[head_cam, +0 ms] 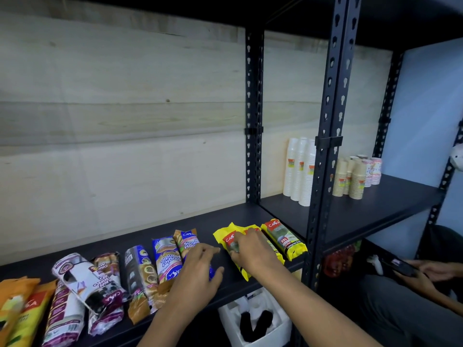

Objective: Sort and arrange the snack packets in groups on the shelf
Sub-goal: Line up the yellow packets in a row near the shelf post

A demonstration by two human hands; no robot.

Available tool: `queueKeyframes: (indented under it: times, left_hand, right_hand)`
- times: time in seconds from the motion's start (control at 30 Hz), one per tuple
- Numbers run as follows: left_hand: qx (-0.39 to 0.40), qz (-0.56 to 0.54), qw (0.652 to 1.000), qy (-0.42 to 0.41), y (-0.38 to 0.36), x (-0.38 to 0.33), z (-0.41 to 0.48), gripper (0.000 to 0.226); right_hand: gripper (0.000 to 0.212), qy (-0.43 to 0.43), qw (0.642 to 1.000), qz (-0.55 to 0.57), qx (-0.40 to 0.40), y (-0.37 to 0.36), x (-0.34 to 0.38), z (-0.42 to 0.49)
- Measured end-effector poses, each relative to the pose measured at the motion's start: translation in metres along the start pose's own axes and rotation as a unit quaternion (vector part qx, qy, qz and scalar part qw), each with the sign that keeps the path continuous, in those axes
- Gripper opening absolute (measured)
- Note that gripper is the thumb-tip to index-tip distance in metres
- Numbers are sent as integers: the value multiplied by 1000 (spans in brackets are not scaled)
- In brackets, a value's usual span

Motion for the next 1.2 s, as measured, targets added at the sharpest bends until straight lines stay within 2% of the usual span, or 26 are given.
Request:
queueKeyframes:
  times: [0.13, 0.27, 0.4, 0.5, 0.63, 0.9, 1.1, 1.2]
  left_hand:
    - [21, -31, 999, -12, -7, -12, 8, 49]
    - [29, -61, 998, -17, -14, -27, 22, 54]
    - [84, -67, 994, 7, -26, -35, 35, 69]
    - [129, -54, 990, 29, -37, -39, 45, 80]
    - [173, 8, 985, 15, -56, -42, 49, 81]
    - [93, 74, 992, 34, -90, -55, 51, 62]
    - [37, 44, 998, 7, -105, -54, 55, 50]
    - [41, 31, 999, 9, -108, -50, 57, 51]
  right_hand:
    - [46, 7, 1000, 19, -15, 9, -8, 2]
    - [36, 0, 991, 92, -97, 32, -53, 10]
    - [50, -49, 994, 102, 4, 29, -110, 20]
    - [58, -54, 987, 128, 77, 21, -127, 19]
    - [56, -48, 984, 151, 81, 13, -136, 9]
    - [51, -14, 978, 201, 43, 3, -141, 2]
    - [55, -29, 972, 225, 55, -4, -145, 5]
    - [57, -24, 975, 212, 61, -9, -144, 9]
Point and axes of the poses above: each hand's wrist, its own z-axis towards the middle knuckle, its own y-axis out of the back of the hand, x = y × z, the point moved 1 cm from there along z, towards the middle knuckle, and after that the axes turned 7 degrees about -y, right-handed, at the moved point
